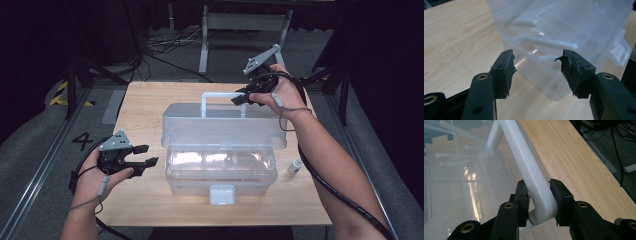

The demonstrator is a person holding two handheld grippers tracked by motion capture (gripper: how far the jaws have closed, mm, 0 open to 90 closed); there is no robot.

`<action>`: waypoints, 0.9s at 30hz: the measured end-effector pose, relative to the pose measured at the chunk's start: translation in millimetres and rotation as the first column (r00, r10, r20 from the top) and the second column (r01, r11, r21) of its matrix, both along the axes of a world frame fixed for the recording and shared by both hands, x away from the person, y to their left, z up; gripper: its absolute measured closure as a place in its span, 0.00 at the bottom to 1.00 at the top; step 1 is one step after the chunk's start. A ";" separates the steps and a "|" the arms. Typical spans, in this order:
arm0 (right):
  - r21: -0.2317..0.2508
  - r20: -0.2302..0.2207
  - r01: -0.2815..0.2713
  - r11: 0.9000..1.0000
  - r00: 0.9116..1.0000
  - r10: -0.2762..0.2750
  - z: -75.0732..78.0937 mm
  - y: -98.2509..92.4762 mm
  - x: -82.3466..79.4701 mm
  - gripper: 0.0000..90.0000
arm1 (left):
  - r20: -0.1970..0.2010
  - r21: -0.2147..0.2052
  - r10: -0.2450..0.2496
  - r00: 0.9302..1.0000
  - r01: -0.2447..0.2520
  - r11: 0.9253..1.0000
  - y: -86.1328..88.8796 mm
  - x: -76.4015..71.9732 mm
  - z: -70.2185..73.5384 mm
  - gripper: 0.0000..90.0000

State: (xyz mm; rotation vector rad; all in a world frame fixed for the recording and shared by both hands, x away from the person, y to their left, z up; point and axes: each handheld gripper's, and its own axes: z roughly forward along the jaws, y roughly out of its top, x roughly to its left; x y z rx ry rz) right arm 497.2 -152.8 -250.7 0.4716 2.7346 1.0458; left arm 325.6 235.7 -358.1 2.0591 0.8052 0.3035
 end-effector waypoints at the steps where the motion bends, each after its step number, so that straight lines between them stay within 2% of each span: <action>1: -0.001 -0.001 0.002 1.000 1.000 -0.002 0.0 0.1 0.0 0.78 | 0.002 -0.003 -0.022 1.000 0.022 1.000 -2.9 -2.3 3.6 0.55; 2: -0.001 -0.002 0.002 1.000 1.000 -0.002 0.1 0.1 0.1 0.77 | 0.012 -0.005 -0.034 0.999 0.034 0.999 -4.6 -3.4 5.6 0.59; 4: -0.002 -0.003 0.003 1.000 1.000 -0.003 0.1 0.2 0.1 0.78 | 0.027 -0.036 -0.044 0.999 0.045 0.998 -9.4 -5.1 9.0 0.66; 5: -0.002 -0.003 0.003 1.000 1.000 -0.003 0.1 0.2 0.1 0.78 | 0.027 -0.036 -0.044 0.999 0.045 0.998 -9.4 -5.1 9.0 0.69; 7: -0.003 -0.002 0.005 1.000 1.000 -0.005 0.2 0.4 0.1 0.77 | 0.027 -0.071 -0.086 0.996 0.088 0.994 -17.8 -5.8 11.4 0.81; 11: -0.005 -0.002 0.007 1.000 1.000 -0.007 0.3 0.5 -0.1 0.77 | 0.016 -0.094 -0.094 0.995 0.095 0.991 -24.4 -3.9 9.4 0.98; 12: -0.004 -0.001 0.007 1.000 1.000 -0.007 0.2 0.5 -0.1 0.77 | 0.013 -0.111 -0.085 0.996 0.085 0.990 -27.5 -1.8 7.4 0.99; 15: -0.003 -0.002 0.009 1.000 1.000 -0.009 0.1 0.5 0.0 0.77 | 0.022 -0.127 -0.068 0.997 0.070 0.989 -30.2 0.2 6.0 1.00; 16: -0.004 -0.002 0.010 1.000 1.000 -0.010 0.2 0.5 -0.2 0.77 | 0.029 -0.149 -0.062 0.998 0.066 0.987 -32.0 2.1 5.6 1.00; 18: -0.003 -0.001 0.009 1.000 1.000 -0.009 0.1 0.5 -0.1 0.77 | 0.034 -0.164 -0.056 0.998 0.061 0.985 -33.5 3.3 5.7 1.00; 23: 0.002 -0.003 0.011 1.000 1.000 -0.011 -0.5 0.2 0.3 0.77 | 0.044 -0.173 -0.041 0.998 0.048 0.984 -35.4 3.5 6.8 1.00; 27: 0.007 -0.001 0.014 1.000 1.000 -0.014 -1.0 -0.1 0.1 0.77 | 0.055 -0.158 -0.047 0.997 0.055 0.986 -36.2 4.8 7.3 1.00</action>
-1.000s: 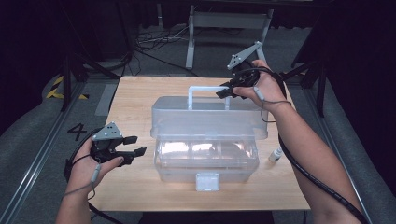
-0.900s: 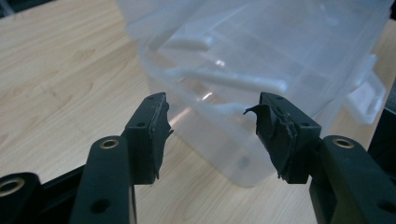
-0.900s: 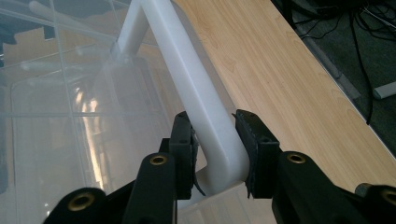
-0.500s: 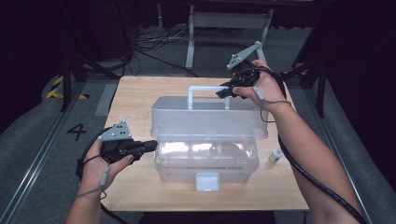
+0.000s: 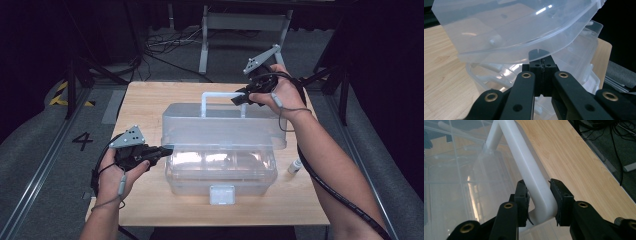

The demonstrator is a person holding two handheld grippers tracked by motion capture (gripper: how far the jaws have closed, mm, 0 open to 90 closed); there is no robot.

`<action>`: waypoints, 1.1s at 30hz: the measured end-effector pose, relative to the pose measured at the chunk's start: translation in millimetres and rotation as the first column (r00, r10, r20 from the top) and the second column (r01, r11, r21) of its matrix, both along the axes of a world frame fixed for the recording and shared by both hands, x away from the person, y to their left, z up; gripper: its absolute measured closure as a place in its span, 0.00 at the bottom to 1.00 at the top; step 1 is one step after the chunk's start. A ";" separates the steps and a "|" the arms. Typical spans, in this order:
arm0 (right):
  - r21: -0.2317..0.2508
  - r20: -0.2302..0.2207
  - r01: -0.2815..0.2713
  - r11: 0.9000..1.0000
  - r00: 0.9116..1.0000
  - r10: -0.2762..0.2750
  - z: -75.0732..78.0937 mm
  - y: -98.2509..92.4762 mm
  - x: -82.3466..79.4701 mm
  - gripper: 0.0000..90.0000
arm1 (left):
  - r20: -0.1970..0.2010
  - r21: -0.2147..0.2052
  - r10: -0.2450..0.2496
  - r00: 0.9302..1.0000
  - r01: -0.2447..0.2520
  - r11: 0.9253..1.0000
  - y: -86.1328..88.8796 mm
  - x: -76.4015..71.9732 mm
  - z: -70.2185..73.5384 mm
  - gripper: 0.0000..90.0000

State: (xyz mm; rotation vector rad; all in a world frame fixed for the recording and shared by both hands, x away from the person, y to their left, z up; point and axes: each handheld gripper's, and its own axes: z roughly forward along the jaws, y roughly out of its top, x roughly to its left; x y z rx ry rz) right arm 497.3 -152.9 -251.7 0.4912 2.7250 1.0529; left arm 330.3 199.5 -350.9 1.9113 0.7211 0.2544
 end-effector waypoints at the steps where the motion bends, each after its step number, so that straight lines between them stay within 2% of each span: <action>1: 0.004 -0.002 0.005 1.000 1.000 -0.005 -0.4 -0.4 -0.4 0.76 | 0.002 0.004 0.000 1.000 0.000 1.000 0.0 0.2 0.2 1.00; 5: 0.011 0.024 0.011 1.000 1.000 -0.012 2.9 -2.2 -3.2 0.72 | 0.005 0.002 0.005 1.000 -0.005 1.000 -0.2 0.2 0.4 1.00; 8: 0.018 0.062 0.006 1.000 0.998 -0.007 8.4 -4.1 -8.2 0.70 | 0.008 0.003 0.005 1.000 -0.005 1.000 0.2 0.5 0.7 1.00; 11: 0.044 0.086 0.008 0.999 0.996 -0.012 12.5 -6.3 -12.9 0.69 | 0.006 0.001 0.006 1.000 -0.006 1.000 0.2 0.7 0.9 1.00; 14: 0.093 0.137 0.013 0.996 0.990 -0.026 24.1 -17.0 -24.3 0.70 | 0.009 0.000 0.011 1.000 -0.011 1.000 -0.1 1.0 1.4 1.00; 22: 0.137 0.196 0.033 0.990 0.979 -0.060 35.5 -48.9 -56.3 0.75 | 0.013 0.000 0.015 1.000 -0.015 1.000 -1.5 3.2 2.6 1.00; 28: 0.146 0.197 0.057 0.988 0.977 -0.085 36.3 -70.1 -74.3 0.81 | 0.014 -0.001 0.018 1.000 -0.018 1.000 -3.2 4.8 2.6 1.00; 33: 0.162 0.174 0.093 0.982 0.977 -0.121 34.0 -91.3 -85.9 0.89 | 0.020 -0.001 0.020 1.000 -0.019 1.000 -4.5 6.6 2.7 1.00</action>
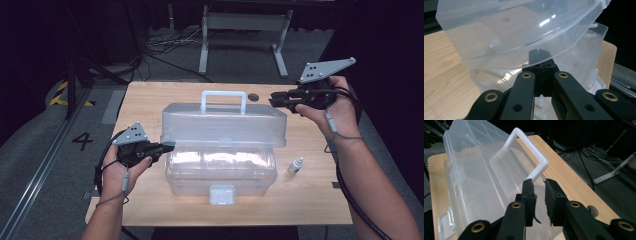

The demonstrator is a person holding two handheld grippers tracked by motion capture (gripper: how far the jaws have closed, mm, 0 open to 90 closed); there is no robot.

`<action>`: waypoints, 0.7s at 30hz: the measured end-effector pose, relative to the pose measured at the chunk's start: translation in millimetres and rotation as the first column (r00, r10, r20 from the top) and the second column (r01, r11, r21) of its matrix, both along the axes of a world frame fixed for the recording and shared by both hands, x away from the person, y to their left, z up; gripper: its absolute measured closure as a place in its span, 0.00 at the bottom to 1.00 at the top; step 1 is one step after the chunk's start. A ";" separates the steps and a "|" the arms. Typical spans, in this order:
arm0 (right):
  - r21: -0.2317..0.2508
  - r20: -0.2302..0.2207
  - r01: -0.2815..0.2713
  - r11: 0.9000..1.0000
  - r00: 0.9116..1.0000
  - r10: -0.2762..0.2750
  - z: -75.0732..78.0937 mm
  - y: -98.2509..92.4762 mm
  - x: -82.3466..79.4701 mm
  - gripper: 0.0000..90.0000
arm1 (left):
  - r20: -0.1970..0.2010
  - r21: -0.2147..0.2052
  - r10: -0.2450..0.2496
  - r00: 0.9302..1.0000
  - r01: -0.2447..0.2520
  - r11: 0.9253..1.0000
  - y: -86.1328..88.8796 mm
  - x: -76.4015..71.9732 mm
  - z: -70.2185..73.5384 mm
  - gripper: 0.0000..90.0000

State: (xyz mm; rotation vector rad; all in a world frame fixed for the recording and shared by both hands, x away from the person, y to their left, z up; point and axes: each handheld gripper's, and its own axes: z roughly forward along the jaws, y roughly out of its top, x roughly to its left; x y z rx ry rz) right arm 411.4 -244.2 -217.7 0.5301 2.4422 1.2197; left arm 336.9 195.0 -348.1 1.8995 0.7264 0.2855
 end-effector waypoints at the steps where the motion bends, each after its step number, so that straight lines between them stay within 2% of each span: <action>1: 0.004 -0.005 0.004 1.000 1.000 -0.004 -1.0 -4.0 -2.1 0.90 | 0.003 0.002 -0.001 1.000 0.001 1.000 -0.2 0.5 0.0 1.00; 6: 0.009 -0.018 0.022 1.000 1.000 -0.022 -6.4 -16.9 -13.2 0.96 | 0.002 -0.002 -0.001 1.000 0.001 1.000 -1.2 1.1 -0.1 1.00; 7: 0.006 -0.018 0.024 1.000 1.000 -0.024 -7.9 -19.6 -16.4 0.97 | -0.012 -0.003 -0.010 1.000 0.009 1.000 -2.0 1.8 0.3 1.00; 10: 0.008 -0.024 0.034 0.999 0.999 -0.033 -14.4 -28.3 -27.5 1.00 | -0.005 0.001 -0.002 1.000 0.002 1.000 -2.0 1.8 1.1 1.00; 16: 0.008 -0.032 0.057 0.998 0.998 -0.057 -24.8 -41.1 -41.7 1.00 | 0.002 0.004 -0.001 1.000 0.001 1.000 -2.4 1.9 1.6 1.00; 21: 0.019 -0.045 0.079 0.997 0.996 -0.078 -40.6 -56.0 -57.9 1.00 | -0.003 0.002 0.004 1.000 -0.004 1.000 -2.8 1.6 2.0 1.00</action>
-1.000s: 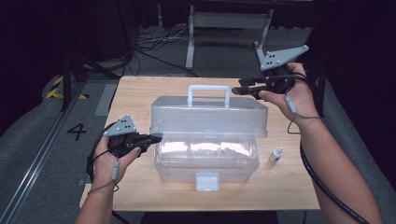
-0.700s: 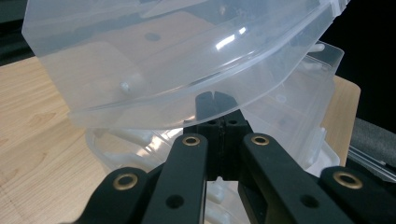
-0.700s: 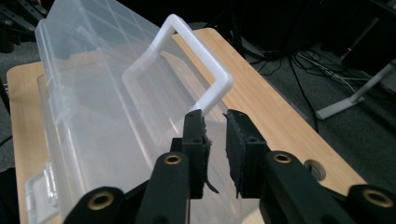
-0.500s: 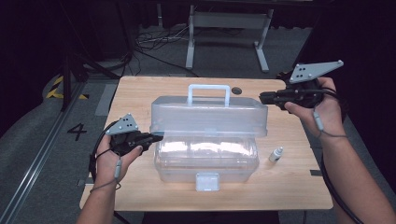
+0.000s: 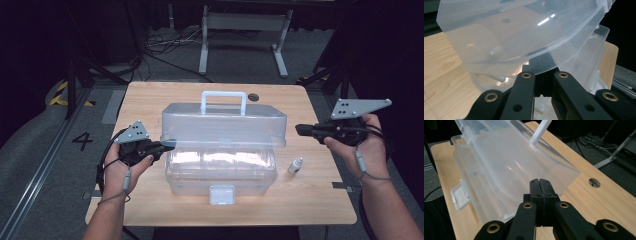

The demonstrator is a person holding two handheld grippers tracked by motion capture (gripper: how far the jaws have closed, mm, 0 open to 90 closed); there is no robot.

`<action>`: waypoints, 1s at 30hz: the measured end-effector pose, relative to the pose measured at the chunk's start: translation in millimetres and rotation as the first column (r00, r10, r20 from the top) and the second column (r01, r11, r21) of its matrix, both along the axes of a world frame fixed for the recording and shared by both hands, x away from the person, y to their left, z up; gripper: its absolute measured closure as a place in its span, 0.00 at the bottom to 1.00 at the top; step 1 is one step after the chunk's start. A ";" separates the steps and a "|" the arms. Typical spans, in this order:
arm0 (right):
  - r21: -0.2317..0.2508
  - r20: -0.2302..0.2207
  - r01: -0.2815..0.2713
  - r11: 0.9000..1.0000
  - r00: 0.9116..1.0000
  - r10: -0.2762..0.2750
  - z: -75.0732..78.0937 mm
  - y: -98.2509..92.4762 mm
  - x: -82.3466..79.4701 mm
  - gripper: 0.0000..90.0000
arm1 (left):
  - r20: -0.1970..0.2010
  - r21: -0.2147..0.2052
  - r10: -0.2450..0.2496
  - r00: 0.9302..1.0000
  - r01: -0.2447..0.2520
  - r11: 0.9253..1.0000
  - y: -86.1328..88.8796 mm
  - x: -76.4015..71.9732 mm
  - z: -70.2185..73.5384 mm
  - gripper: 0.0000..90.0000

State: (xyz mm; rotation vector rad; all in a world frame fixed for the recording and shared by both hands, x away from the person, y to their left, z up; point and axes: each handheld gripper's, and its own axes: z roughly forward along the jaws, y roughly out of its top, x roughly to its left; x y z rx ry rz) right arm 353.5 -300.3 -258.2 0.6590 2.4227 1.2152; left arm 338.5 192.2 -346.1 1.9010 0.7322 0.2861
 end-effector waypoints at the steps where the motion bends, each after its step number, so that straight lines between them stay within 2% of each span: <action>1: 0.008 -0.001 0.004 1.000 1.000 -0.004 -4.1 -3.3 -3.2 1.00 | 0.004 0.000 0.000 1.000 0.000 1.000 -0.1 0.3 0.1 1.00; 7: 0.030 -0.027 0.013 0.999 1.000 -0.012 -27.6 -9.3 -15.0 1.00 | 0.005 0.003 0.006 1.000 -0.006 1.000 -0.3 0.0 0.5 1.00; 13: 0.033 -0.049 0.010 0.999 0.999 -0.008 -54.3 -0.9 -18.3 1.00 | 0.004 0.005 0.010 1.000 -0.010 1.000 -0.8 -0.2 0.8 1.00; 15: 0.050 -0.052 0.005 0.999 0.999 -0.002 -62.8 4.5 -16.2 1.00 | 0.004 0.005 0.012 1.000 -0.012 1.000 -0.9 -0.3 0.9 1.00; 23: 0.102 -0.044 -0.006 0.995 0.999 0.011 -80.5 20.1 -8.0 1.00 | 0.004 0.007 0.007 1.000 -0.007 1.000 -0.6 0.2 1.0 1.00; 30: 0.145 -0.039 0.000 0.989 0.999 0.006 -83.6 23.7 -4.7 1.00 | 0.008 0.014 0.008 1.000 -0.008 1.000 -1.3 0.3 1.8 1.00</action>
